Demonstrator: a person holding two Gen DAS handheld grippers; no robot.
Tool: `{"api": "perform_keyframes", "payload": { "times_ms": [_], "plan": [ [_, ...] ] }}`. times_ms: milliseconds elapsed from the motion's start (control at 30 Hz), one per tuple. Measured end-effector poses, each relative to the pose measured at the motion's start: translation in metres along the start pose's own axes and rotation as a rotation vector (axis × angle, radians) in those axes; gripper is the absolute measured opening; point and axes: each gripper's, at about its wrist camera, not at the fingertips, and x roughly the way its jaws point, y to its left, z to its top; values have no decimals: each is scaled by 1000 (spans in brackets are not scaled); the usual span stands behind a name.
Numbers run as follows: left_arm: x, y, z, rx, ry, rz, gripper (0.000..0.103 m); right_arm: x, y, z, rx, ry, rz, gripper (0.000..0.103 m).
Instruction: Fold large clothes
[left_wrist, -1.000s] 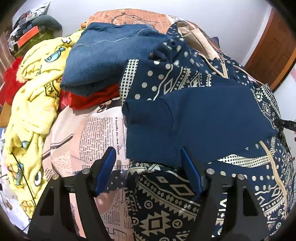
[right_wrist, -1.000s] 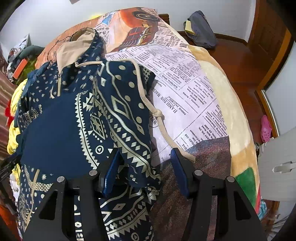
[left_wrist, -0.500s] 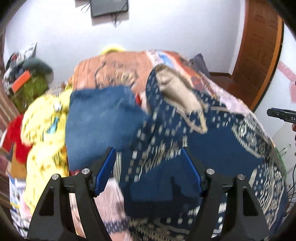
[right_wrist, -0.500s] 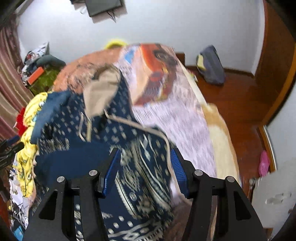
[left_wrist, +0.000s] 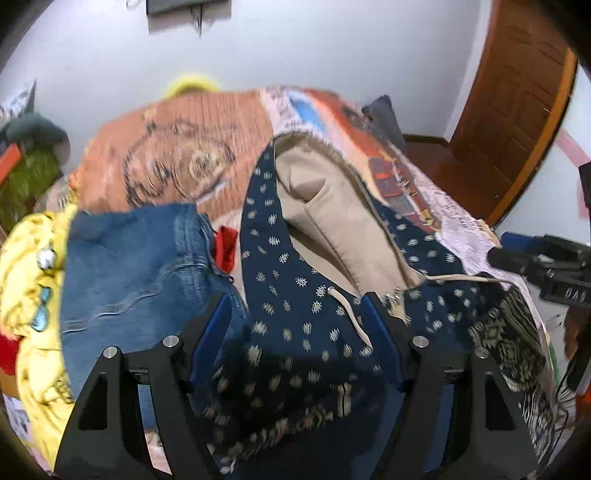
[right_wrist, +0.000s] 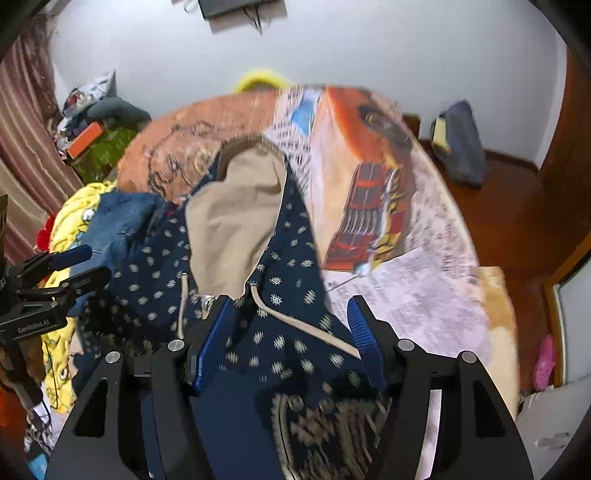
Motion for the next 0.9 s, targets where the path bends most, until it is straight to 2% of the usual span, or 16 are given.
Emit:
{"api": "perform_keyframes", "payload": {
  "times_ms": [100, 400, 567, 633, 667, 700, 733, 767, 833, 867, 900],
  "plan": [
    [24, 4, 8, -19, 35, -10, 71, 33, -2, 12, 18, 55, -1, 60],
    [95, 17, 34, -42, 116, 34, 71, 115, -19, 42, 141, 207, 12, 60],
    [113, 20, 39, -64, 130, 31, 68, 129, -26, 48, 201, 205, 59, 60],
    [115, 14, 39, -34, 132, 18, 54, 130, -25, 48, 199, 195, 64, 60],
    [116, 11, 39, -23, 137, 17, 50, 131, -23, 48, 185, 187, 63, 56],
    [118, 8, 38, -7, 142, 19, 35, 131, -20, 47, 167, 181, 64, 53],
    [119, 5, 36, 6, 146, 27, 23, 130, -16, 46, 145, 170, 69, 44],
    [119, 4, 36, 11, 144, 35, 19, 129, -14, 47, 128, 165, 74, 32],
    [112, 1, 34, 23, 125, 43, 5, 122, -5, 46, 88, 155, 58, 16],
    [110, 1, 34, 24, 117, 48, 5, 118, -2, 45, 68, 150, 48, 10],
    [104, 0, 34, 22, 105, 50, 4, 111, 1, 43, 48, 139, 41, 9]
  ]
}}
